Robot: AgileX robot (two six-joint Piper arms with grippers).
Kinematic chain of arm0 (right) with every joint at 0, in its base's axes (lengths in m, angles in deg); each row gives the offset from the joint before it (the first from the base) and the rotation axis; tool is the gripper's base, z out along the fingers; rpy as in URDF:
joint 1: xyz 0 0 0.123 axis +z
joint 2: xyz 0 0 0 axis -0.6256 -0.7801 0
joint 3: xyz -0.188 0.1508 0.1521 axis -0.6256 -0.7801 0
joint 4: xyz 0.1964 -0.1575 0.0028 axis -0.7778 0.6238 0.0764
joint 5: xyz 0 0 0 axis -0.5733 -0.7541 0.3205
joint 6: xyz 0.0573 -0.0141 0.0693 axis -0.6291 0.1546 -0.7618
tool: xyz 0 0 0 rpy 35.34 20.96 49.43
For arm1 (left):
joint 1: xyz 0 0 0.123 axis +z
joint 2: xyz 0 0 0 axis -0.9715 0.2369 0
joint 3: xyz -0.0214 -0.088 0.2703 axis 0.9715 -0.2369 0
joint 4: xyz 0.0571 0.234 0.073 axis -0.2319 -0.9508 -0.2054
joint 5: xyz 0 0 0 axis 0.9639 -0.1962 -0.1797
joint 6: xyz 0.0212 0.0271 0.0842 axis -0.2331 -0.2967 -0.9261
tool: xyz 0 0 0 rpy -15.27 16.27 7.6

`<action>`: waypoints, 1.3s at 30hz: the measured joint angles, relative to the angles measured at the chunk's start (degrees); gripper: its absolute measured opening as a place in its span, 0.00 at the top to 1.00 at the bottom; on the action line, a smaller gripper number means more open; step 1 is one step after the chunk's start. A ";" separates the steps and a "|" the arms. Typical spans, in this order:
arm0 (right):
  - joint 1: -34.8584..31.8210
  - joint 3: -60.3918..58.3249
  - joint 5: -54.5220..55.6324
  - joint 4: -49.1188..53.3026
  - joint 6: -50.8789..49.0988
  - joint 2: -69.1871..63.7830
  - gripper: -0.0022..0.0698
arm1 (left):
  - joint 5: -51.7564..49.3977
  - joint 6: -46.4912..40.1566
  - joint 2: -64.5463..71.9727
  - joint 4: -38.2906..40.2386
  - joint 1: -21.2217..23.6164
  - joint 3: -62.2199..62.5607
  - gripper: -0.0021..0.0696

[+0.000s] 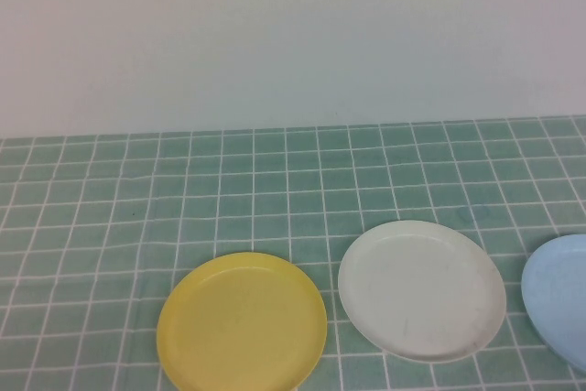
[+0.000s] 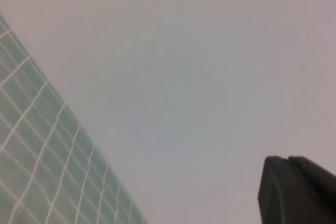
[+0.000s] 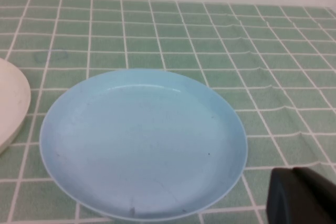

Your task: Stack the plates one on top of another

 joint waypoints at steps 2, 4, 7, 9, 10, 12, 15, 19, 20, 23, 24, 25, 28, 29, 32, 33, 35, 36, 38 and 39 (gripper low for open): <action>0.00 0.00 0.00 0.00 0.00 0.00 0.97 | 3.04 0.57 0.00 2.40 0.00 0.00 0.97; 0.00 0.00 0.00 0.00 0.00 0.00 0.97 | 4.75 0.58 0.00 5.91 0.00 0.11 0.97; 0.00 0.00 0.00 0.00 0.00 0.00 0.97 | 5.51 0.58 0.00 6.28 0.00 0.24 0.97; 0.00 0.00 0.00 0.00 0.00 0.00 0.97 | 2.66 0.58 0.00 4.29 0.00 1.52 0.97; 0.00 0.00 0.00 0.00 0.00 0.00 0.97 | 0.57 0.58 0.00 1.70 0.00 2.69 0.97; 0.00 0.00 0.00 0.00 0.00 0.00 0.97 | -3.42 0.44 0.00 -1.98 0.00 5.80 0.97; 0.00 0.00 0.00 0.00 0.00 0.00 0.97 | -5.50 -2.21 0.09 -8.65 0.00 10.22 0.97; 0.00 0.00 0.00 0.00 0.00 0.00 0.97 | -9.72 -9.12 0.22 -13.34 0.00 16.69 0.97; 0.00 0.00 0.00 0.00 0.00 0.00 0.97 | -11.47 -11.33 0.38 -14.22 0.00 18.14 0.97; 0.00 0.00 0.00 0.00 0.00 0.00 0.97 | -19.91 -14.29 3.83 -17.31 0.00 23.13 0.97; 0.00 0.00 0.00 0.00 0.00 0.00 0.97 | -22.82 -14.19 6.11 -19.23 0.00 24.58 0.97; 0.00 0.00 0.00 0.00 0.00 0.00 0.97 | -25.59 -13.56 8.97 -21.38 0.00 25.83 0.97; 0.00 0.00 0.00 0.00 0.00 0.00 0.97 | -32.57 -8.09 19.00 -27.02 0.00 28.84 0.97; 0.00 0.00 0.00 0.00 0.00 0.00 0.97 | -33.80 -7.13 21.66 -27.53 0.00 29.57 0.97; 0.00 0.00 0.00 0.00 0.00 0.00 0.97 | -33.66 -7.68 30.07 -27.53 0.00 31.10 0.97; 0.00 0.00 0.00 0.00 0.00 0.00 0.97 | -32.62 -8.39 32.54 -27.53 0.00 31.40 0.97; 0.00 0.00 0.00 0.00 0.00 0.00 0.97 | -29.65 -10.26 36.55 -27.43 0.00 31.52 0.97; 0.00 0.00 0.00 0.00 0.00 0.00 0.97 | -28.24 -10.56 38.17 -27.43 0.00 31.52 0.97; 0.00 0.00 0.00 0.00 0.00 0.00 0.97 | -27.24 -10.52 40.72 -26.92 0.00 31.52 0.97; 0.00 0.00 0.00 0.00 0.00 0.00 0.97 | -27.66 -10.27 42.07 -26.05 0.00 31.77 0.97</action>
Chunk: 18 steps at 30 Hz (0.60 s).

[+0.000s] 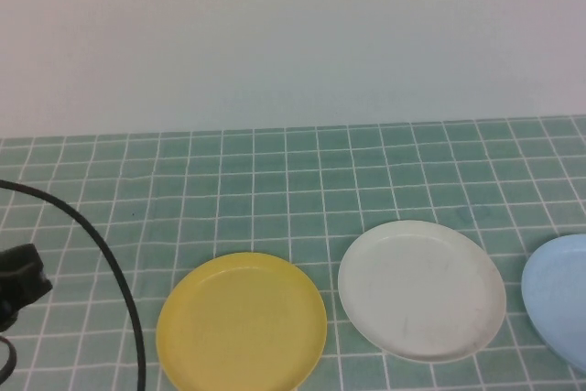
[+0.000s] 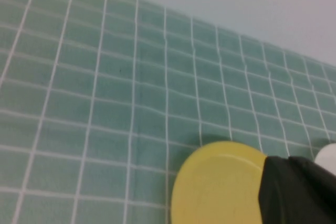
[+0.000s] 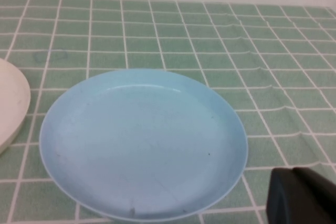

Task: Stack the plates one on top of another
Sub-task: Pick up the yellow plate

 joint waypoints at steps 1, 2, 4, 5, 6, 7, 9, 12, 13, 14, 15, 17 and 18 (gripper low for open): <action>0.00 0.00 0.00 0.00 0.00 0.00 0.97 | -0.97 0.00 1.41 1.01 0.00 0.22 0.97; 0.00 0.00 0.00 0.00 0.00 0.00 0.97 | -1.18 0.00 2.59 2.01 0.00 0.22 0.97; 0.00 0.00 0.00 0.00 0.00 0.00 0.97 | -1.65 0.00 5.60 4.24 0.00 0.22 0.97; 0.00 0.00 0.00 0.00 0.00 0.00 0.97 | -1.64 0.00 6.81 5.00 0.00 0.22 0.97; 0.00 0.00 0.00 0.00 0.00 0.00 0.97 | -1.64 0.00 8.27 5.82 0.00 0.22 0.97; 0.00 0.00 0.00 0.00 0.00 0.00 0.97 | -1.64 0.00 9.71 6.70 0.00 0.22 0.97; 0.00 0.00 0.00 0.00 0.00 0.00 0.97 | -1.76 0.00 12.44 8.03 0.00 0.22 0.97; 0.00 0.00 0.00 0.00 0.00 0.00 0.97 | -3.84 0.00 16.17 8.69 0.00 0.56 0.97; 0.00 0.00 0.00 0.00 0.00 0.00 0.97 | -4.89 0.00 17.51 8.69 0.00 1.06 0.96; 0.00 0.00 0.00 0.00 0.00 0.00 0.97 | -5.74 0.00 18.54 8.69 0.00 1.46 0.94; 0.00 0.00 0.00 0.00 0.00 0.00 0.97 | -6.34 -0.17 19.71 9.32 0.00 2.00 0.90; 0.00 0.00 0.00 0.00 0.00 0.00 0.97 | -6.79 -0.18 21.76 9.74 0.00 3.10 0.79; 0.00 0.00 0.00 0.00 0.00 0.00 0.97 | -6.93 -0.05 22.75 9.74 0.00 3.81 0.71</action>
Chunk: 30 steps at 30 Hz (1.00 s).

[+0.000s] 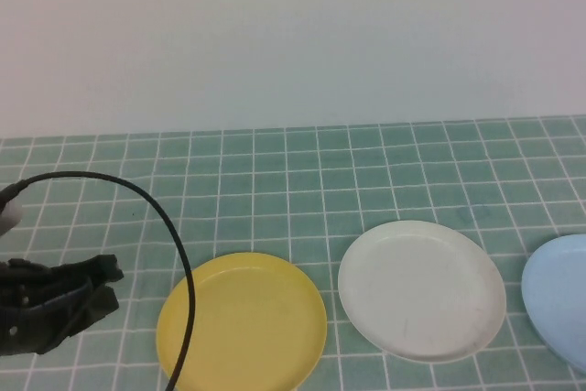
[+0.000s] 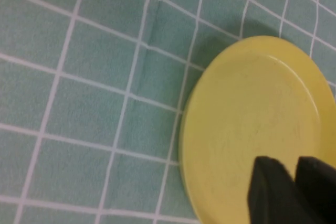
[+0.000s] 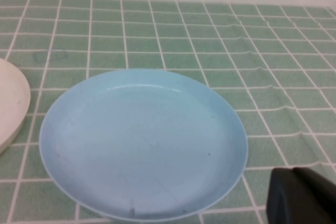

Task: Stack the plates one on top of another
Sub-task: Pick up the yellow plate

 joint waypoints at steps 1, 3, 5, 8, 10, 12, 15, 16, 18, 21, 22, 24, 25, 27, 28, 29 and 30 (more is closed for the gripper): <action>0.00 0.00 0.00 0.00 0.00 0.00 0.97 | -0.24 0.12 1.07 0.14 0.00 0.81 0.62; 0.00 0.00 0.00 0.00 0.00 0.00 0.97 | -0.74 0.12 3.29 0.62 0.00 2.35 0.49; 0.00 0.00 0.00 0.00 0.00 0.00 0.97 | -0.74 0.12 5.83 0.62 0.00 3.86 0.43; 0.00 0.00 0.00 0.00 0.00 0.00 0.97 | -0.66 0.12 10.59 0.62 0.00 5.73 0.45; 0.00 0.00 0.00 0.00 0.00 0.00 0.97 | -0.88 -0.40 14.13 0.62 0.00 7.10 0.45; 0.00 0.00 0.00 0.00 0.00 0.00 0.97 | -1.38 -1.28 17.44 0.90 0.00 8.20 0.45; 0.00 0.00 0.00 0.00 0.00 0.00 0.97 | -1.41 -3.82 22.32 0.89 0.00 9.10 0.45; 0.00 0.00 0.00 0.00 0.00 0.00 0.97 | -0.98 -5.01 23.94 0.89 0.00 9.10 0.45; 0.00 0.00 0.00 0.00 0.00 0.00 0.97 | 0.33 -8.23 26.73 0.89 0.00 9.10 0.45; 0.00 0.00 0.00 0.00 0.00 0.00 0.97 | 2.79 -12.68 30.64 1.93 -0.67 9.10 0.45; 0.00 0.00 0.00 0.00 0.00 0.00 0.97 | 3.65 -13.80 31.56 2.72 -1.20 9.10 0.45; 0.00 0.00 0.00 0.00 0.00 0.00 0.97 | 5.07 -15.85 32.58 4.22 -2.21 9.18 0.45; 0.00 0.00 0.00 0.00 0.00 0.00 0.97 | 5.82 -16.52 32.85 4.61 -2.84 9.18 0.45; 0.00 0.00 0.00 0.00 0.00 0.00 0.97 | 6.94 -16.54 33.00 4.92 -4.11 9.23 0.45; 0.00 0.00 0.00 0.00 0.00 0.00 0.97 | 7.06 -16.63 33.00 4.92 -4.66 9.49 0.45; 0.00 0.00 0.00 0.00 0.00 0.00 0.97 | 7.34 -16.63 33.00 4.92 -5.11 9.48 0.45; 0.00 0.00 0.00 0.00 0.00 0.00 0.97 | 7.44 -16.63 33.00 4.92 -5.20 9.52 0.45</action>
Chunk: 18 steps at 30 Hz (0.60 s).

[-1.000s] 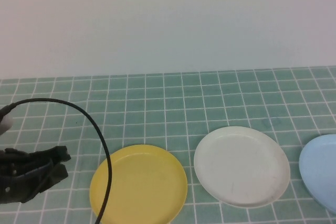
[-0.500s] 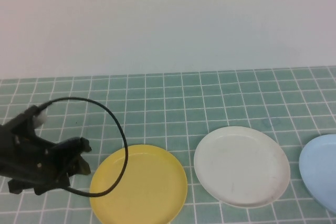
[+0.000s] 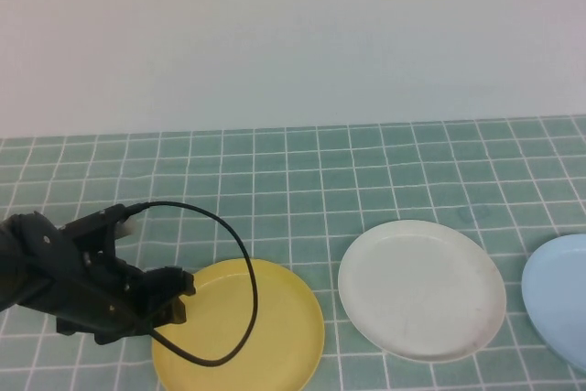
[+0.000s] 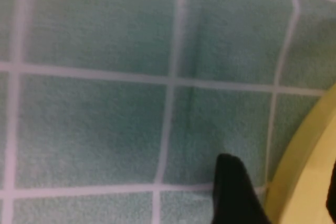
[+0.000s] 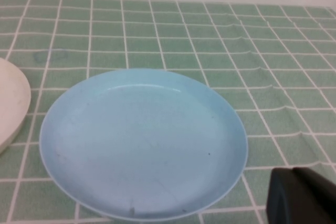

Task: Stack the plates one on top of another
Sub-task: Pick up the yellow plate

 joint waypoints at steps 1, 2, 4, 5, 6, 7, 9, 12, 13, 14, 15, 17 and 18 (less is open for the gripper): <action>0.00 0.00 0.00 0.00 0.00 0.00 0.97 | 0.00 0.00 0.00 0.00 -0.22 0.00 0.46; 0.00 0.00 0.00 0.00 0.00 0.00 0.97 | -0.13 -0.14 0.00 -0.01 -0.38 0.00 0.46; 0.00 0.00 0.00 0.00 0.00 0.00 0.97 | -0.46 -0.26 0.00 -0.01 -0.49 0.00 0.48; 0.00 0.00 0.00 0.00 0.00 0.00 0.97 | -0.57 -0.26 0.00 -0.01 -0.49 0.00 0.49; 0.00 0.00 0.00 0.00 0.00 0.00 0.97 | -0.81 -0.43 0.00 -0.01 -0.49 0.00 0.50; 0.00 0.00 0.00 0.00 0.00 0.00 0.97 | -0.84 -0.80 0.00 -0.01 -0.49 0.00 0.51; 0.00 0.00 0.00 0.00 0.00 0.00 0.97 | -1.12 -1.17 0.00 0.40 -0.49 0.00 0.52; 0.00 0.00 0.00 0.00 0.00 0.00 0.97 | -1.14 -1.58 0.00 1.02 -0.49 0.00 0.55; 0.00 0.00 0.00 0.00 0.00 0.00 0.97 | -1.29 -1.58 0.00 1.02 -0.49 0.09 0.56; 0.00 0.00 0.00 0.00 0.00 0.00 0.97 | -1.29 -1.67 0.00 1.02 -0.49 0.09 0.59; 0.00 0.00 0.00 0.00 0.00 0.00 0.97 | -1.29 -1.67 0.00 1.02 -0.49 0.20 0.61; 0.00 0.00 0.00 0.00 0.00 0.00 0.97 | -1.98 -1.67 0.00 0.91 -0.49 0.75 0.70; 0.00 0.00 0.00 0.00 0.00 0.00 0.97 | -2.58 -1.67 -0.11 0.91 -0.49 1.23 0.77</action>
